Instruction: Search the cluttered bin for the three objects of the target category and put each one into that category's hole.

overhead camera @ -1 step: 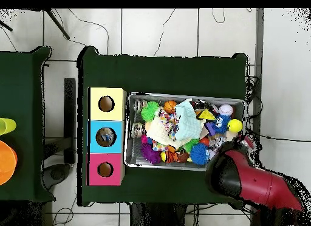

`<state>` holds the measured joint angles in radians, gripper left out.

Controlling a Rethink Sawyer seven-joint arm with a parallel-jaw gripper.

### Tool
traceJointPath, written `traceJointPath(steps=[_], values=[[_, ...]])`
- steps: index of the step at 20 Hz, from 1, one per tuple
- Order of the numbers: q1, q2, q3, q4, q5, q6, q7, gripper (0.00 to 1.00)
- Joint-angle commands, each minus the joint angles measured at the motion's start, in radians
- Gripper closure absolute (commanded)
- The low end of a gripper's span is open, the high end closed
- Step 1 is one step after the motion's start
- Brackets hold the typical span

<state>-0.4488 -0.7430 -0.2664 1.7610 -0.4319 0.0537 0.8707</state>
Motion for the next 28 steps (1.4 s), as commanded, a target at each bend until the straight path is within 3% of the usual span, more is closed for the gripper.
traceJointPath(steps=[1,13,18,23,28], values=[[0.009,0.081,-0.018,-0.021,0.028,-0.036,0.243,0.00],[0.052,0.147,-0.095,-0.063,0.039,-0.076,0.251,0.00],[0.049,0.199,-0.084,-0.062,0.041,-0.179,0.259,0.00],[-0.064,0.153,0.086,0.008,0.001,-0.090,0.210,0.00],[-0.147,0.125,0.195,0.054,0.003,-0.020,0.182,0.00]])
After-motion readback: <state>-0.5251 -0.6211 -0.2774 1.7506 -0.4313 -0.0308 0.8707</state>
